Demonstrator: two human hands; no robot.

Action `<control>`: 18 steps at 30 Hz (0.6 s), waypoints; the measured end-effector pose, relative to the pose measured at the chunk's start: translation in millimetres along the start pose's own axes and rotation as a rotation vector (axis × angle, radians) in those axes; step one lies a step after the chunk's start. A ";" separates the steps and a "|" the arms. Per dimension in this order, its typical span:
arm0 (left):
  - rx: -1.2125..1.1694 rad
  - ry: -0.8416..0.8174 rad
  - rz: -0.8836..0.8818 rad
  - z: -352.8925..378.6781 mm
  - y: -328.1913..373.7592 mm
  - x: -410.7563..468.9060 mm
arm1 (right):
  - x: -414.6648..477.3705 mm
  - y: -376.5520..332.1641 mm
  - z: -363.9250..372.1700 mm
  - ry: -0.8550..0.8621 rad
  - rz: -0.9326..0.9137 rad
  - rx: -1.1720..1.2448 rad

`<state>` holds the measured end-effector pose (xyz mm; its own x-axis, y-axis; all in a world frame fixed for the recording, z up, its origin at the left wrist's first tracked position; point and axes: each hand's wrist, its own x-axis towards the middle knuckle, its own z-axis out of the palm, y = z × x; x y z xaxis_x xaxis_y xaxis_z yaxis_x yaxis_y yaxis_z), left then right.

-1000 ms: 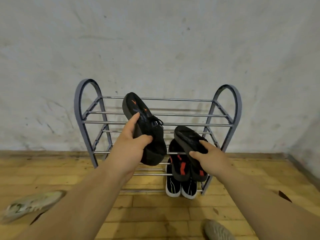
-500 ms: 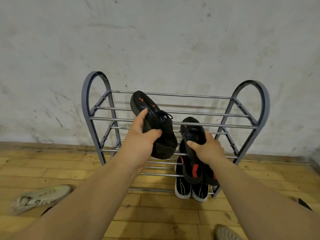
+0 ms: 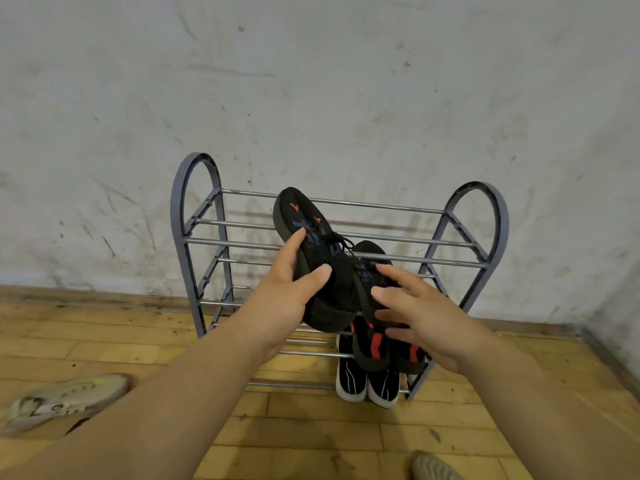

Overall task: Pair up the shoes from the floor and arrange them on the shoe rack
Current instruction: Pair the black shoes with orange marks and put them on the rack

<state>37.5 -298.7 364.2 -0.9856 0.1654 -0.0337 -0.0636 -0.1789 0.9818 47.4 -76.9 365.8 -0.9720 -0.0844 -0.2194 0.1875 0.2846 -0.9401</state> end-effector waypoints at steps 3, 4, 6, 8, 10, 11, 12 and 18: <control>0.004 -0.096 0.014 10.9 -3.8 -9.2 | -25.8 -12.0 8.2 -0.139 -0.051 0.263; 0.012 -0.128 0.019 15.5 -5.1 -12.4 | -31.9 -13.5 10.7 -0.152 -0.074 0.311; 0.031 -0.177 0.025 25.7 -5.8 -18.8 | -39.9 -15.9 11.0 -0.114 -0.105 0.345; 0.042 -0.204 0.029 35.7 -3.9 -23.5 | -45.6 -17.8 5.4 -0.043 -0.120 0.342; 0.034 -0.206 0.043 42.8 -1.6 -27.1 | -52.7 -20.3 -3.2 -0.021 -0.131 0.329; 0.034 -0.195 0.053 44.4 -1.3 -28.8 | -55.9 -20.2 -7.7 -0.024 -0.135 0.308; 0.030 -0.183 0.059 44.8 -1.7 -30.0 | -59.1 -19.9 -11.7 -0.025 -0.135 0.274; -0.066 -0.096 -0.013 49.3 -9.3 -35.7 | -76.3 -16.5 -19.7 -0.047 -0.182 0.007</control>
<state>80.9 -255.1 365.5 -0.9652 0.2602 -0.0251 -0.0896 -0.2393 0.9668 115.7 -56.3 403.2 -0.9823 -0.1783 -0.0574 0.0103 0.2542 -0.9671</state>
